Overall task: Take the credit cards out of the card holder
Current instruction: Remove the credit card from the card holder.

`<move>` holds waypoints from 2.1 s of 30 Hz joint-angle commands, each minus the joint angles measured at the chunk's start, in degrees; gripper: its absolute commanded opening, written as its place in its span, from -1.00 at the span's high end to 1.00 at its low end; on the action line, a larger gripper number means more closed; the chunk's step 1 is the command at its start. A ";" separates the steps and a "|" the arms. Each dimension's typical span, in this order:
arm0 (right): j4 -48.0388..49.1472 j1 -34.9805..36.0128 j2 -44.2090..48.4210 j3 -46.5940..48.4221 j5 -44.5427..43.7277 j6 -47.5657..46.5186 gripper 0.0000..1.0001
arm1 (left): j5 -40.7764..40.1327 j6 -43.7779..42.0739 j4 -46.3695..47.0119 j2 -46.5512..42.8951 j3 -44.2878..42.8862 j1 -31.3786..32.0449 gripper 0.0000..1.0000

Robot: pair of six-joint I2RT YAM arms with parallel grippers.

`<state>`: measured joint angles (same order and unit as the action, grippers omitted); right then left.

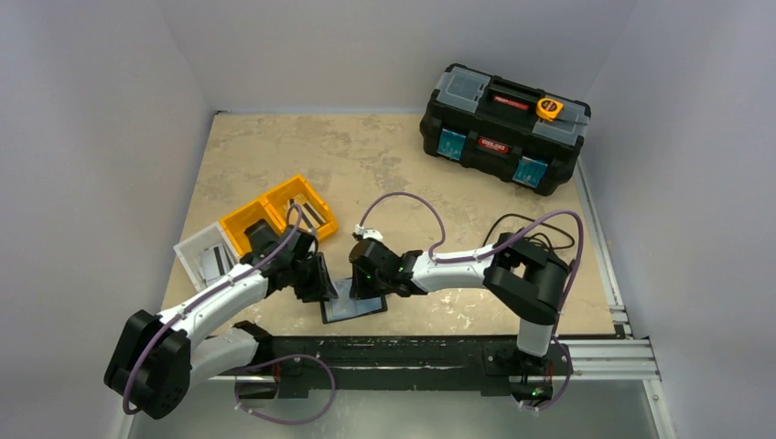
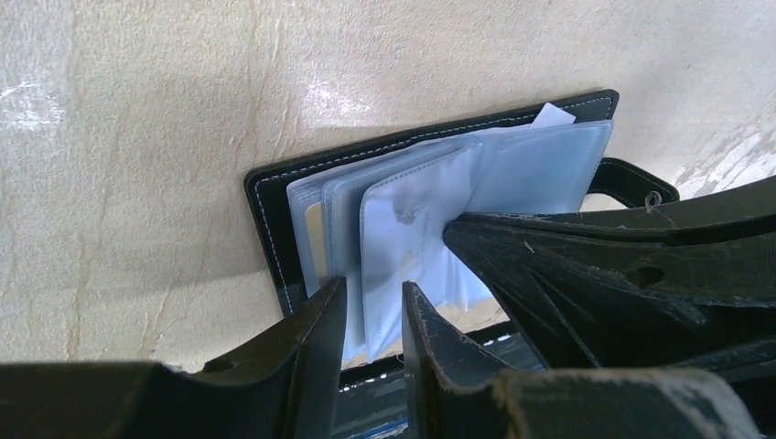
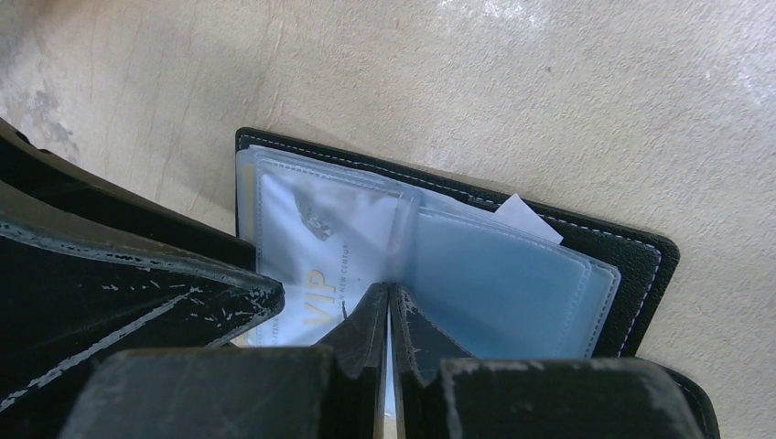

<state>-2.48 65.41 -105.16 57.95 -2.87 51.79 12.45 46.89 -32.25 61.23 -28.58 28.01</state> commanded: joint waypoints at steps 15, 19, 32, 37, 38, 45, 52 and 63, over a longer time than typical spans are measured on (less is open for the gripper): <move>-2.96 0.23 -2.38 -2.94 0.77 -0.76 1.00 | 0.51 1.95 6.58 3.88 -0.18 4.72 0.59; -3.32 0.24 -2.07 -2.77 0.69 -0.94 1.00 | -0.36 2.67 6.14 4.49 -1.15 6.10 0.78; -11.80 0.16 10.60 1.62 -4.21 -2.33 0.25 | -3.70 2.45 -1.06 -0.50 -5.33 7.17 0.86; -14.62 -0.25 15.21 0.68 -7.00 -2.26 0.20 | -2.32 3.05 0.90 1.15 -6.87 9.06 0.50; -15.24 -0.34 16.10 0.33 -7.51 -2.16 0.19 | -1.77 3.38 1.47 1.81 -7.25 9.34 0.47; -17.72 -0.51 21.72 -3.79 -10.20 -0.61 0.20 | 1.45 5.84 6.61 7.45 -10.77 11.94 0.25; -18.96 -0.47 25.37 -6.57 -11.54 1.19 0.20 | 3.98 7.18 11.26 13.28 -12.96 12.86 0.07; -17.15 0.14 19.37 -2.61 -10.96 -0.60 0.27 | -5.06 6.01 3.21 5.61 -10.98 11.60 0.12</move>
<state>-21.23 65.19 -82.72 51.86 -12.73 51.92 11.33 53.15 -26.48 71.77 -39.75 40.51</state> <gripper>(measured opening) 0.387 0.471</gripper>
